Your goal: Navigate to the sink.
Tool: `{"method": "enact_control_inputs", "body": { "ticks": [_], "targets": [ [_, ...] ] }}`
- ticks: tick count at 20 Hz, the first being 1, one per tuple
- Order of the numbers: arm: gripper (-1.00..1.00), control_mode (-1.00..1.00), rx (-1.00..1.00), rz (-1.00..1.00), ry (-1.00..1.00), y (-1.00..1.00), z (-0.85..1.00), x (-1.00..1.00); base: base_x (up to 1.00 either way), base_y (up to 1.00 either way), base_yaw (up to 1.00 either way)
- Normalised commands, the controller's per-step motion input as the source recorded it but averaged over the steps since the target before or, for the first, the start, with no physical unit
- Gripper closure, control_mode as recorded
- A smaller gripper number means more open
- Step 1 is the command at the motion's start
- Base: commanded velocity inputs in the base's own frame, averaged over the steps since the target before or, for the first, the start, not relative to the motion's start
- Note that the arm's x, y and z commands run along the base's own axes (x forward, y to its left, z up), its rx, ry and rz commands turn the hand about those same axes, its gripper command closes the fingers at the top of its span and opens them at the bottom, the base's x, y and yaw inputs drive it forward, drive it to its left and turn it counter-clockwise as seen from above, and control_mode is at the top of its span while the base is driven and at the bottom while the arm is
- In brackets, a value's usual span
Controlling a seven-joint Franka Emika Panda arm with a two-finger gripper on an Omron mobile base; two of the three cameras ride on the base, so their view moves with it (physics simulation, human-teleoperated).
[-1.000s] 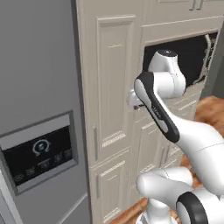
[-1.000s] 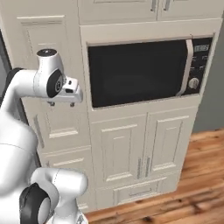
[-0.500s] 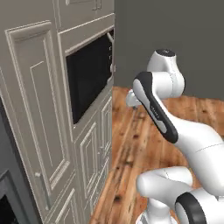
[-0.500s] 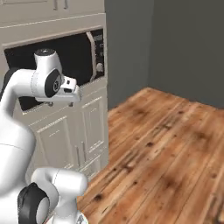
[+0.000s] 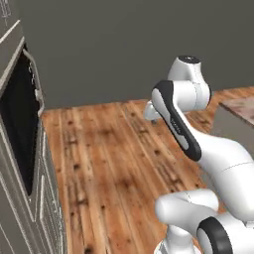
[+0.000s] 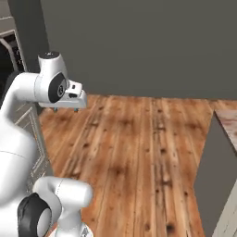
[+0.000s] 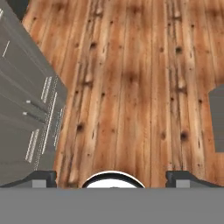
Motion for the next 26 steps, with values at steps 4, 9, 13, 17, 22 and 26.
{"method": "enact_control_inputs", "body": {
  "ticks": [4, 9, 13, 17, 22, 26],
  "targets": [
    [-1.0, 1.0, 0.0, 0.0, 0.0, 0.0, 0.0, 0.0, 0.08, 0.03, -0.74],
    [-1.0, 1.0, 0.0, 0.0, 0.0, 0.0, 0.0, 0.0, -0.04, -0.14, -0.59],
    [-1.0, 1.0, 0.0, 0.0, 0.0, 0.0, 0.0, 0.0, -0.02, -0.44, -0.44],
    [-1.0, 1.0, 0.0, 0.0, 0.0, 0.0, 0.0, 0.0, 0.11, -0.62, -0.46],
    [-1.0, 1.0, 0.0, 0.0, 0.0, 0.0, 0.0, 0.0, 0.38, -0.74, -0.44],
    [-1.0, 1.0, 0.0, 0.0, 0.0, 0.0, 0.0, 0.0, 0.52, -0.69, -0.49]
  ]
}}
